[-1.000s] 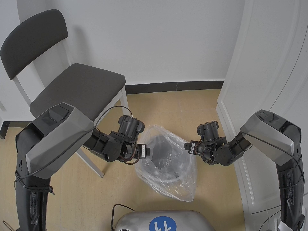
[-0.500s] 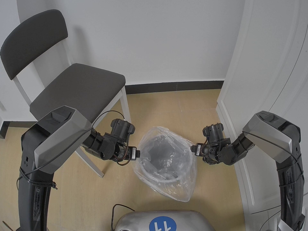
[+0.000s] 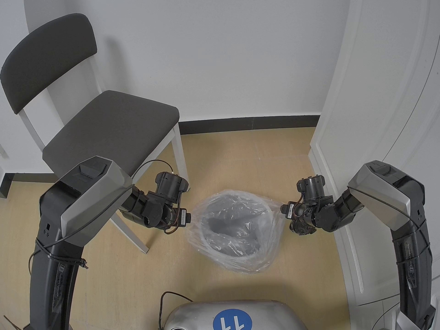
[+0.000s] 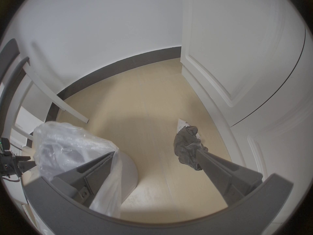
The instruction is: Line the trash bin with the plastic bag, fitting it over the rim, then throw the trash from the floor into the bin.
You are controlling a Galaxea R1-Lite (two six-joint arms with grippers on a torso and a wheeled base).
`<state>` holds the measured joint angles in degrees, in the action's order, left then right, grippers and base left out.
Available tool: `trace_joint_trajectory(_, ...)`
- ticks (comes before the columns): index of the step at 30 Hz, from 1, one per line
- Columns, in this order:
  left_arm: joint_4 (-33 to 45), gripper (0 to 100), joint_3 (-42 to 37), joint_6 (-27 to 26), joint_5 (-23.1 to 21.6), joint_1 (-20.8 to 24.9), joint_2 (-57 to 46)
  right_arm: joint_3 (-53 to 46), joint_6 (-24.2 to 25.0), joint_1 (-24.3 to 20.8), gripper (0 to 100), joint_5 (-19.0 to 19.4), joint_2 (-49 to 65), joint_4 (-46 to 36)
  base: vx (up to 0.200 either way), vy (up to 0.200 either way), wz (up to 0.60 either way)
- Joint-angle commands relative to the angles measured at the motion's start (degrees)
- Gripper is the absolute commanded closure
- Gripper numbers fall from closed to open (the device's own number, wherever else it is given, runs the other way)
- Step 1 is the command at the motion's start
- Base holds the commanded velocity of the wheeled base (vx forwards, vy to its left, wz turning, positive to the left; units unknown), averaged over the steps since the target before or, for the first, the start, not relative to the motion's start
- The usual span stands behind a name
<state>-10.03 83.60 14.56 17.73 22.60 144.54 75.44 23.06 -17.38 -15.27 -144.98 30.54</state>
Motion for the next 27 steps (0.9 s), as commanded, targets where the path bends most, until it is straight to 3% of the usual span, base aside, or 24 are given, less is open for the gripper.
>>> trace_joint_trajectory(1,0.01,0,0.77,0.03,0.12,-0.37,1.71,0.94,-0.04,0.77,0,-0.11,-1.88,0.05,0.000,0.000,0.00)
trace_joint_trajectory(18,-2.18,0,-1.78,-0.23,0.20,0.34,0.56,-0.03,-0.04,-0.63,0,-0.55,-2.76,0.05,0.000,0.000,0.00)
trace_joint_trajectory(27,-2.54,0,-5.91,-0.41,0.12,1.13,-6.03,-7.32,-3.11,-1.69,0,-0.98,7.52,0.49,0.000,0.000,0.00)
